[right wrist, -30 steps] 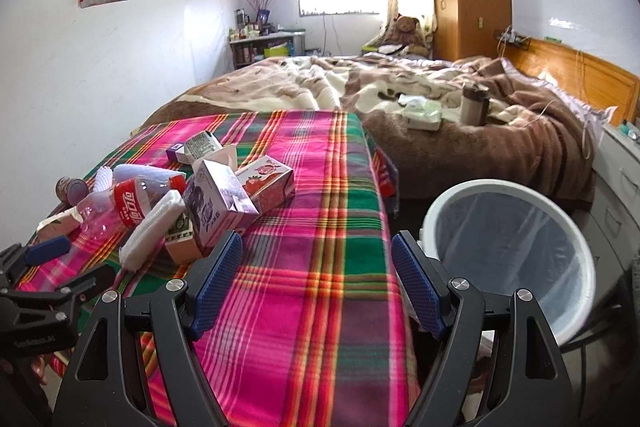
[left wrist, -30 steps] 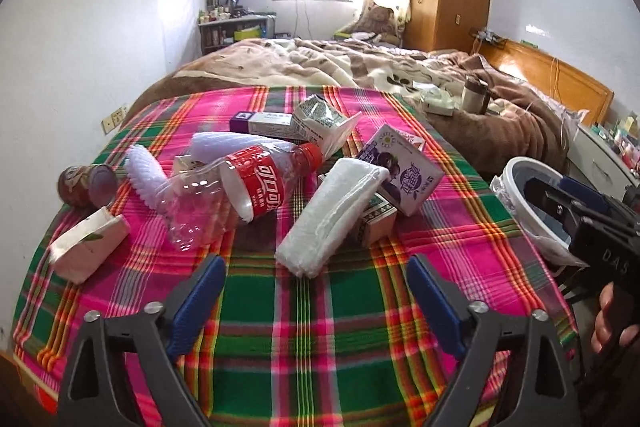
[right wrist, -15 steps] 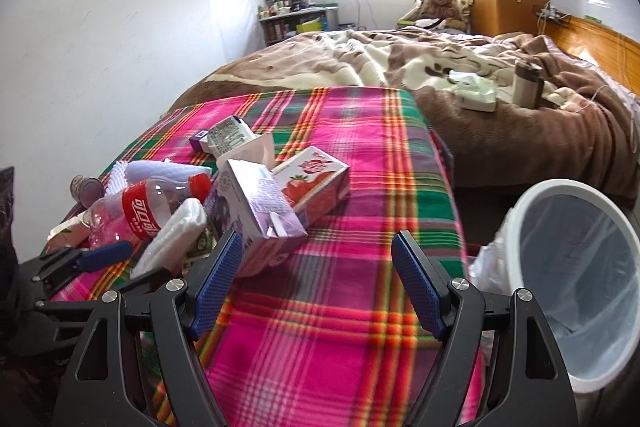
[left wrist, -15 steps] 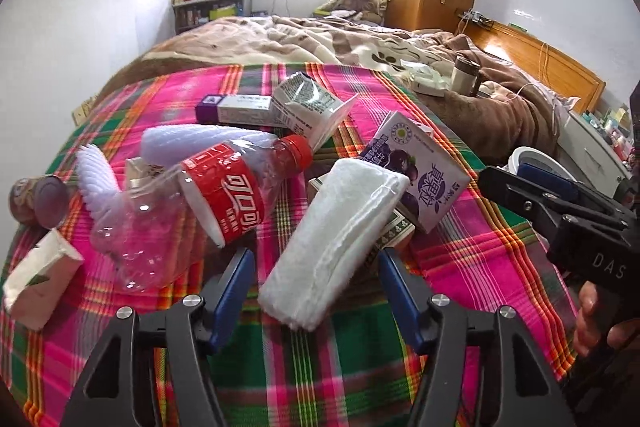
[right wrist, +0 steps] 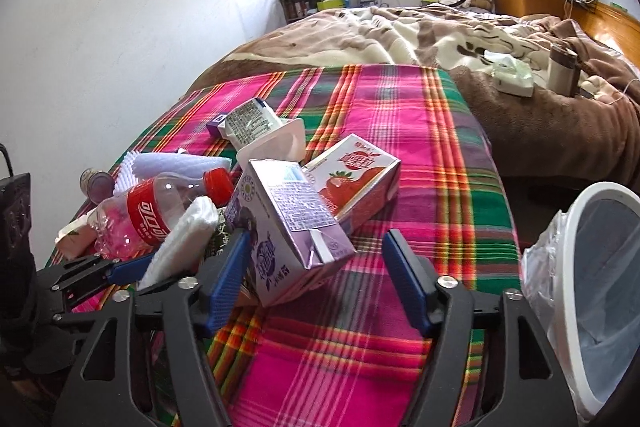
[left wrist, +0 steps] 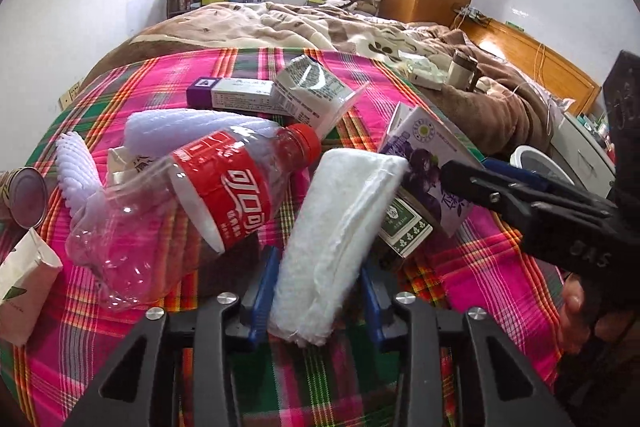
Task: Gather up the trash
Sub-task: 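Grasp the folded white tissue with the left tool while the right tool grasps the purple carton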
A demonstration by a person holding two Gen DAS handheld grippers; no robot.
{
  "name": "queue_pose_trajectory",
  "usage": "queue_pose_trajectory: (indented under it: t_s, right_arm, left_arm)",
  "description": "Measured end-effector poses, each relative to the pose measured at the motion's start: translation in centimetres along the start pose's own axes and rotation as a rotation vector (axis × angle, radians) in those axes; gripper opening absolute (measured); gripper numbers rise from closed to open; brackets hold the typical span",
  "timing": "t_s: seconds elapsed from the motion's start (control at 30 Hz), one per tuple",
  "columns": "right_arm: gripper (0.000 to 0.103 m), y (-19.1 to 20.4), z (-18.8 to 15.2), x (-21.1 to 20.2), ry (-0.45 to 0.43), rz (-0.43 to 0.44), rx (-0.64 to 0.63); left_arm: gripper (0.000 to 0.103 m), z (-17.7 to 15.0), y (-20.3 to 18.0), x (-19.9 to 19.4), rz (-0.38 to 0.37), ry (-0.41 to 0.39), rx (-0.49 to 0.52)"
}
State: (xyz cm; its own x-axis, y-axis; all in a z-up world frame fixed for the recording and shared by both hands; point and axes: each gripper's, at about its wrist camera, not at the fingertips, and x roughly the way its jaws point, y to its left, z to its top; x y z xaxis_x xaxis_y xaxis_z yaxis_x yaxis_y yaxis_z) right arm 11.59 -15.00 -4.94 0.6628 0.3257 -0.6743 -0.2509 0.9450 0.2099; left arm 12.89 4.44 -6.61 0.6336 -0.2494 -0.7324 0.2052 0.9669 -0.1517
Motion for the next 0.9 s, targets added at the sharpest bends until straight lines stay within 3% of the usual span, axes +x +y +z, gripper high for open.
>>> queue_pose_trajectory:
  t_s: [0.1,0.4,0.73,0.9]
  right_arm:
    - [0.056,0.3,-0.1,0.6,0.021,0.011,-0.01]
    - [0.051,0.8,-0.2,0.6,0.015,0.031,-0.03]
    - [0.049,1.3,-2.0,-1.7,-0.024,-0.053,-0.122]
    - [0.049,1.1,-3.2,-2.3,0.022,-0.015,-0.13]
  left_arm:
    - [0.033,0.1,0.6,-0.3,-0.008,-0.013,-0.027]
    - [0.032,0.3,0.9,-1.1,-0.014,-0.038,-0.061]
    - [0.032,-0.2,0.3,-1.6,-0.021,-0.039,-0.063]
    - [0.032,-0.7,0.0,-1.7,-0.017,-0.038,-0.053]
